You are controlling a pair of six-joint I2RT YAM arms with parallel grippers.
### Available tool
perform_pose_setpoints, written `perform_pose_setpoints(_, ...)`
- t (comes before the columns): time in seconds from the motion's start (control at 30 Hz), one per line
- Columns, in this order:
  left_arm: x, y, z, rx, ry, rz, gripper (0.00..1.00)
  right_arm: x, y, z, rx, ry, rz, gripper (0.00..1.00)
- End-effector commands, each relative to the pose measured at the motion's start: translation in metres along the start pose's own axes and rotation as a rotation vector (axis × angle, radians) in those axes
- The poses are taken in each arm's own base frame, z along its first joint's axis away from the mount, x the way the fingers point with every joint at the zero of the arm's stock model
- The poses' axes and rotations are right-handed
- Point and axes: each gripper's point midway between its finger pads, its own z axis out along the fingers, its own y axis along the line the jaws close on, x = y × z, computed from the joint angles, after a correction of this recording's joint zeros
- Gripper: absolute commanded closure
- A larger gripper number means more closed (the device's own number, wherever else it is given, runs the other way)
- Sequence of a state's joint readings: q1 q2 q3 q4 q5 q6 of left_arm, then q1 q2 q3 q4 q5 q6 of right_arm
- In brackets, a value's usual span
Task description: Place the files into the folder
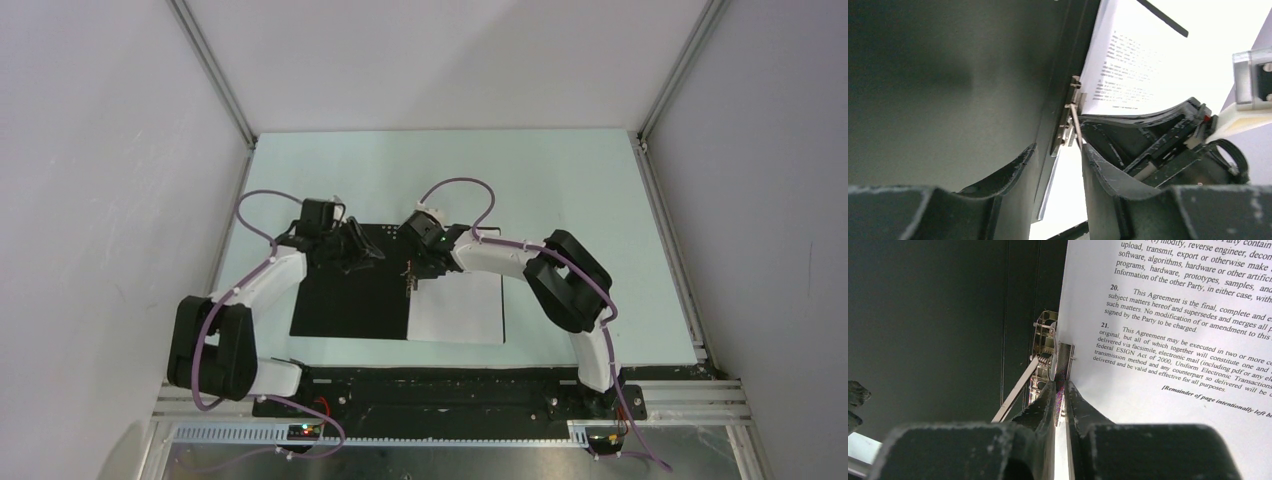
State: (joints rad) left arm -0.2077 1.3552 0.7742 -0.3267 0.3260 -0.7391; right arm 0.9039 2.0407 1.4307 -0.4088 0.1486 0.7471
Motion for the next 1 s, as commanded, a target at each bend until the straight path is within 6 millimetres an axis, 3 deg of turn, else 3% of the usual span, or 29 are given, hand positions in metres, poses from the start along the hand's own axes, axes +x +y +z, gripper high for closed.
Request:
perform_pose_setpoints(0.0,-0.007,-0.027,0.002,0.052,0.0,0.071,0.58,0.001,-0.031,0.015,0.093,0.009,-0.035,0.9)
perform_pose_setpoints(0.53,0.007,-0.056,0.054,-0.025,0.058,0.136,0.61,-0.008,-0.072,0.02,0.104,0.02,-0.041,0.91)
perform_pose_setpoints(0.83,-0.006,-0.052,0.067,-0.092,0.005,0.094,0.64,-0.025,-0.113,0.011,0.122,0.01,-0.022,0.91)
perform_pose_setpoints(0.97,-0.002,-0.042,0.07,-0.12,0.01,0.065,0.68,-0.029,-0.125,0.008,0.14,0.004,-0.03,0.92)
